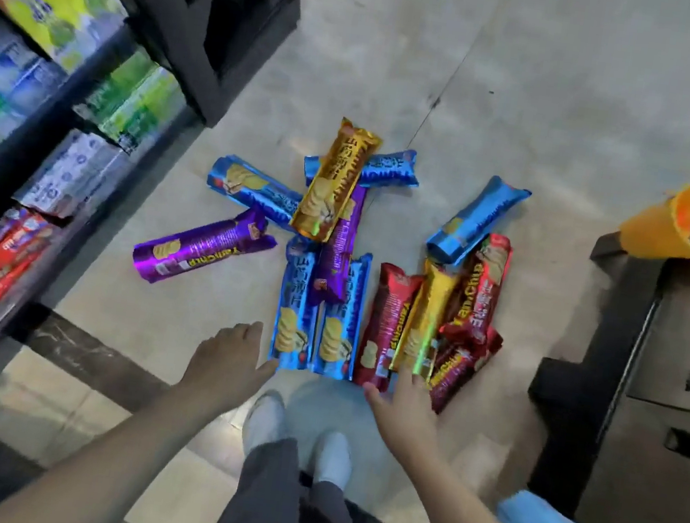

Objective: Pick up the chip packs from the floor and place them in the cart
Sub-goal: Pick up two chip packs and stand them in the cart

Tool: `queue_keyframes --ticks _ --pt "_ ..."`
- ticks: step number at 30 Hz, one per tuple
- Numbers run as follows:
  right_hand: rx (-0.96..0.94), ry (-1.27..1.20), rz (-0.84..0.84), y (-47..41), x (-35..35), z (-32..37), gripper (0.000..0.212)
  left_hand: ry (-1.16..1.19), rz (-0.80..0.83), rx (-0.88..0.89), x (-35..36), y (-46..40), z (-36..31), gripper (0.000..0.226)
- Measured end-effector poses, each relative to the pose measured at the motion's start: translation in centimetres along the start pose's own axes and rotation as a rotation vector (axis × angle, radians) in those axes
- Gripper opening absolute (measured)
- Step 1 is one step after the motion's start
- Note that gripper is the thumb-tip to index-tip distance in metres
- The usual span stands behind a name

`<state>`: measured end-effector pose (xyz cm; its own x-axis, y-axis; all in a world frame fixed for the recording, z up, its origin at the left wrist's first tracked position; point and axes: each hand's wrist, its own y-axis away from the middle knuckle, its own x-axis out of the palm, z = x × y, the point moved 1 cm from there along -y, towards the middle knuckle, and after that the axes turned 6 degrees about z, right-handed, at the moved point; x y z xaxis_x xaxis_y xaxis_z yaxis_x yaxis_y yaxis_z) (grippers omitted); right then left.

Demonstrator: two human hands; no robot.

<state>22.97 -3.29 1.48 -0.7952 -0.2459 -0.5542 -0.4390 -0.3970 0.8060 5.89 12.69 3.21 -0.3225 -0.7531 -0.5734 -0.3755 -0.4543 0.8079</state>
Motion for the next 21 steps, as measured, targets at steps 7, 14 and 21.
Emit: queue_keyframes --ticks 7,14,21 --pt "0.053 -0.155 0.049 -14.5 9.9 -2.7 0.069 0.067 0.095 -0.049 10.2 -14.1 2.4 0.058" --pt "0.014 -0.300 -0.035 -26.8 18.2 -2.1 0.094 0.450 0.048 -0.175 18.5 -28.1 2.4 0.069" --pt "0.083 -0.241 -0.136 -35.3 22.3 -2.1 0.111 0.711 -0.258 -0.266 23.5 -37.1 1.3 0.118"
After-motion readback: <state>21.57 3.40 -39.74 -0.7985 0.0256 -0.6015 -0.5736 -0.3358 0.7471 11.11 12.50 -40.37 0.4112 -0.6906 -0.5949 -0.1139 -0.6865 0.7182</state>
